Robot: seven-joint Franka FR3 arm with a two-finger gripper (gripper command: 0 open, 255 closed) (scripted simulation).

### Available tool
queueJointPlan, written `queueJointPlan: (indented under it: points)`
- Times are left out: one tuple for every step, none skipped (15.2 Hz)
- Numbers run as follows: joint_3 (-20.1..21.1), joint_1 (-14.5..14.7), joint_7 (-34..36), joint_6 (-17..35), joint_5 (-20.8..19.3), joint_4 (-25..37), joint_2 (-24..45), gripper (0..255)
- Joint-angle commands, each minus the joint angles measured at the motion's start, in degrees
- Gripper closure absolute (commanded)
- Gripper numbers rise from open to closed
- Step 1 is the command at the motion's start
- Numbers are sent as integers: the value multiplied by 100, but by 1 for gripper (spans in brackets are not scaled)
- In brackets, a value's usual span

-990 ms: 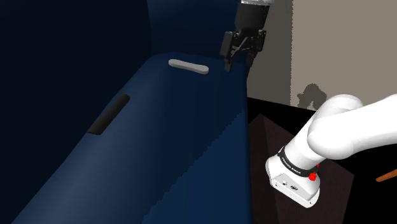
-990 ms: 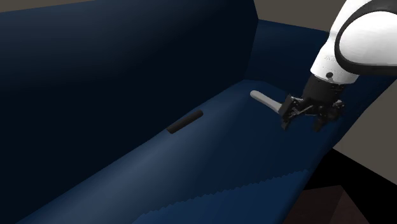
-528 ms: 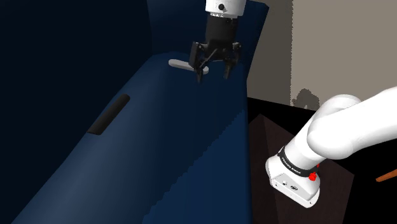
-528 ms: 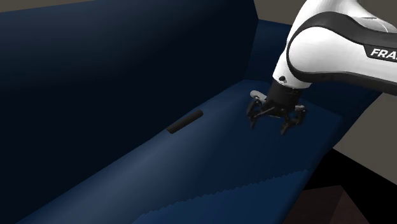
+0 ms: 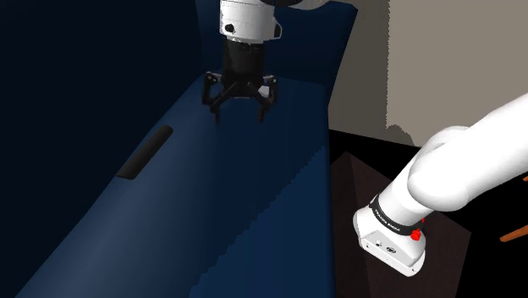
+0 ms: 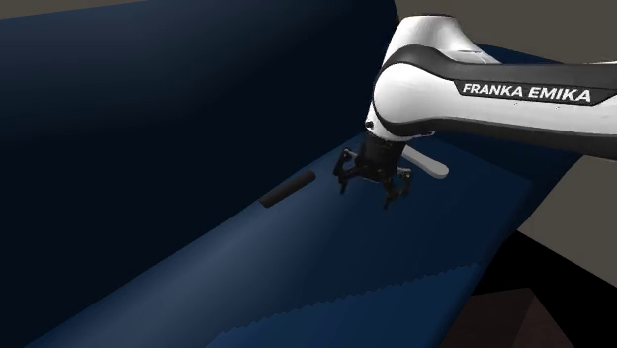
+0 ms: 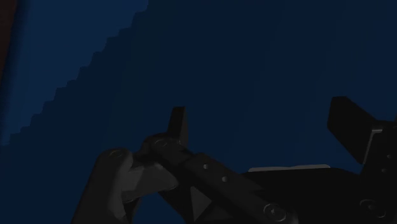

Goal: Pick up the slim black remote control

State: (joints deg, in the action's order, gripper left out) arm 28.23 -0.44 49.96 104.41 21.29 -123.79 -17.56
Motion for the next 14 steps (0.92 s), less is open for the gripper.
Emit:
queueJointPlan:
  points:
    - [231,-33,489,289,-63,235,457,0]
    - [327,-42,726,403,-121,372,680,0]
    - [417,-48,966,514,-194,517,909,0]
    - [499,-46,1210,620,-282,668,1145,0]
    - [569,-35,1457,720,-383,827,1387,0]
    - [628,-13,1706,815,-497,993,1634,0]
    - [674,18,1956,901,-622,1167,1884,0]
    - [704,64,2204,979,-754,1350,2137,0]
    - [721,121,2450,1047,-892,1541,2391,0]
    - [723,190,2691,1105,-1031,1741,2645,0]
    - [711,270,2925,1152,-1169,1951,2897,0]
    - [686,360,3151,1189,-1304,2170,3148,0]
    - [649,458,3368,1215,-1433,2400,3396,0]
    - [603,563,3575,1230,-1554,2640,3642,0]
